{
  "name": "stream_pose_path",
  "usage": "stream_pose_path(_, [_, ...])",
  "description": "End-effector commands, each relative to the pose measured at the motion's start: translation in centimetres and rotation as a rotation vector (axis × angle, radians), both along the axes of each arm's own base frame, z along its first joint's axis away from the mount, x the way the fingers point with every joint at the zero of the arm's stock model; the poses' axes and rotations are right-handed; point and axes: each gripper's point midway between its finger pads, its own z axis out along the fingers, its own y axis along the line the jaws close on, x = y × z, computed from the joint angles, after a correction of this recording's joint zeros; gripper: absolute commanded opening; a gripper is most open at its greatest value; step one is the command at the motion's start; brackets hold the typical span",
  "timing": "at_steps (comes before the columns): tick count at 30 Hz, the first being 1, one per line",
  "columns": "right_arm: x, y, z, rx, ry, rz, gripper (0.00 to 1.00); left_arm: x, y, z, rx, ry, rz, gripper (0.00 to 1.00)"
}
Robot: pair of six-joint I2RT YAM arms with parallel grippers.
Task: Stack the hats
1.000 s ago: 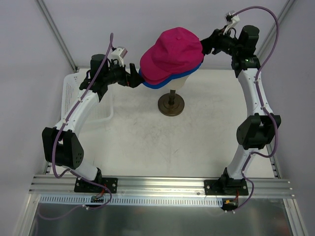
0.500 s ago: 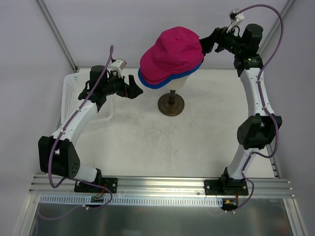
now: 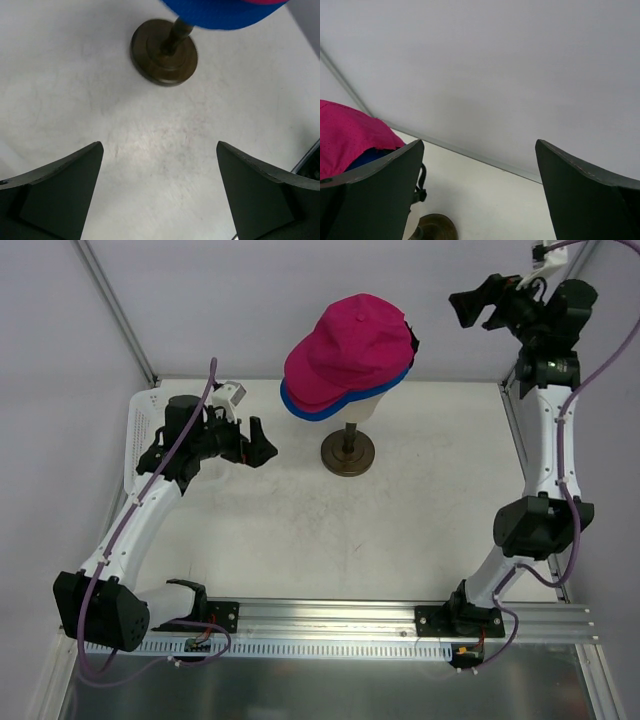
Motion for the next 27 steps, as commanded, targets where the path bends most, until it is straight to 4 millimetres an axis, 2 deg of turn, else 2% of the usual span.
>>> stream_pose_path(1, [-5.6,-3.5,7.4,-0.030,-0.160,-0.134,1.00,-1.6,2.9,-2.7,0.136,0.147,0.093,0.99])
stream_pose_path(3, [-7.0,-5.4,6.6,-0.062,-0.131,-0.181,1.00,-2.6,4.5,-4.2,0.212,0.219,0.143,0.99])
stream_pose_path(4, [-7.6,-5.9,4.8,-0.110,-0.079,-0.193,1.00,-2.8,4.9,-4.3,0.227,0.233,0.154,0.99])
stream_pose_path(6, [-10.2,-6.3,2.8,-0.180,-0.025,-0.212,0.99,-3.6,5.4,-4.7,0.245,0.270,0.166,0.99])
stream_pose_path(7, [-11.3,-6.3,0.6,-0.204,0.046,-0.214,1.00,-3.7,5.6,-4.6,0.251,0.270,0.174,0.99])
stream_pose_path(8, [-13.2,-6.2,-1.6,-0.236,0.080,-0.218,1.00,-3.8,5.8,-4.4,0.253,0.266,0.187,0.99])
stream_pose_path(11, [-16.5,-6.0,-6.4,-0.265,0.154,-0.223,1.00,-3.2,7.0,-3.4,0.268,0.243,0.281,0.99])
stream_pose_path(12, [-18.4,-5.6,-9.5,-0.263,0.201,-0.213,0.99,-3.1,7.4,-3.2,0.277,0.239,0.303,0.99])
stream_pose_path(14, [-20.3,-5.2,-12.9,-0.252,0.273,-0.210,0.99,-2.9,8.5,-2.3,0.295,0.202,0.360,0.99])
stream_pose_path(15, [-21.7,-5.0,-15.7,-0.237,0.325,-0.215,1.00,-2.9,9.1,-2.0,0.298,0.190,0.383,0.99])
stream_pose_path(17, [-23.0,-4.7,-18.2,-0.230,0.360,-0.211,1.00,-3.0,10.1,-1.3,0.315,0.162,0.425,0.99])
stream_pose_path(19, [-24.3,-4.4,-20.1,-0.218,0.375,-0.212,1.00,-3.1,10.8,-0.6,0.322,0.136,0.451,0.99])
stream_pose_path(22, [-24.8,-4.2,-21.3,-0.212,0.393,-0.211,1.00,-3.6,12.5,0.2,0.329,0.105,0.512,0.99])
stream_pose_path(27, [-24.9,-3.5,-21.2,-0.214,0.378,-0.190,0.99,-4.3,14.1,1.2,0.320,0.067,0.572,0.99])
